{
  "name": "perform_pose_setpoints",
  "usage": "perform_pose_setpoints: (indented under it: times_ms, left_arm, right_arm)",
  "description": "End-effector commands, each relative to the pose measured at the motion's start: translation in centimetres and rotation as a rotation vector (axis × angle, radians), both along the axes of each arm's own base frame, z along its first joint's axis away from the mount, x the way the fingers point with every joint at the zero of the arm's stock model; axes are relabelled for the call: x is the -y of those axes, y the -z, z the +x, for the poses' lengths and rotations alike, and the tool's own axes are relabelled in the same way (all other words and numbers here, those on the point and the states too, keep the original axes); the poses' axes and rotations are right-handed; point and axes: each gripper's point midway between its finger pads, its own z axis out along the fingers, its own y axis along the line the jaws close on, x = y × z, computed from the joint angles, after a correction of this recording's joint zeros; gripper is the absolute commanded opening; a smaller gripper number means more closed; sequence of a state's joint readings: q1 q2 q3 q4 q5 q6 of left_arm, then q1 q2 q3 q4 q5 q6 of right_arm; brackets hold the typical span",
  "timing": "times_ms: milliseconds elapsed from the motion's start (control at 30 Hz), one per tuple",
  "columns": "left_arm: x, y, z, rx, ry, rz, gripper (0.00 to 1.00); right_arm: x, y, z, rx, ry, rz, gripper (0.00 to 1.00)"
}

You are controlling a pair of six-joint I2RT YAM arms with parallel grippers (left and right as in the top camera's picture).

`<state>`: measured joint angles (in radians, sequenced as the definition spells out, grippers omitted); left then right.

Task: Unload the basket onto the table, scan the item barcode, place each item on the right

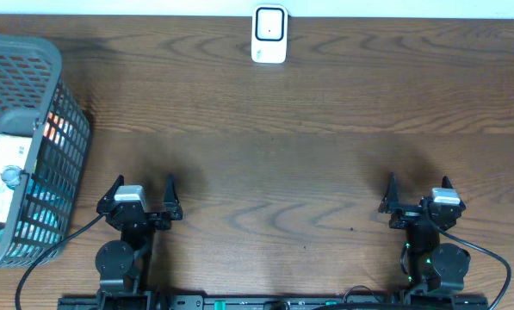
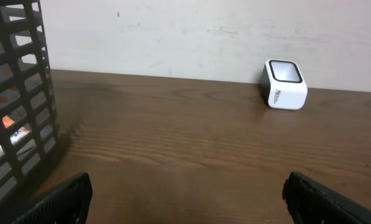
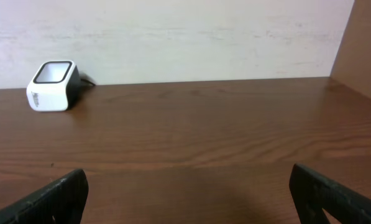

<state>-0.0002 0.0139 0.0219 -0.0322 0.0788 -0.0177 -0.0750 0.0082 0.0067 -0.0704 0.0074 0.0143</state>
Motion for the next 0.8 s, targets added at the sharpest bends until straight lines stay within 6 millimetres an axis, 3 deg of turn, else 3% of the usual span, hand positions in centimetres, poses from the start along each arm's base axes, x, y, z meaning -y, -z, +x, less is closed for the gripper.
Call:
perform_pose_setpoints:
  times_ms: [0, 367, 467, 533, 767]
  left_arm:
    - [0.0, 1.5, -0.1, -0.043, 0.005, 0.020, 0.98]
    - [-0.3, 1.5, -0.1, -0.044, -0.015, 0.021, 0.98]
    - [-0.2, 0.4, -0.1, -0.025, -0.009, 0.017, 0.98]
    - [0.1, -1.0, -0.2, -0.008, 0.004, -0.006, 0.98]
    - [1.1, -9.8, 0.5, 0.011, 0.063, -0.047, 0.98]
  right_arm:
    - [0.1, 0.2, 0.0, -0.008, 0.004, 0.007, 0.99]
    - [0.1, 0.2, 0.0, -0.008, 0.004, 0.007, 0.99]
    - [0.1, 0.2, 0.0, -0.008, 0.004, 0.007, 0.99]
    - [0.1, 0.2, 0.0, -0.008, 0.004, 0.007, 0.99]
    - [0.1, 0.2, 0.0, -0.008, 0.004, 0.007, 0.99]
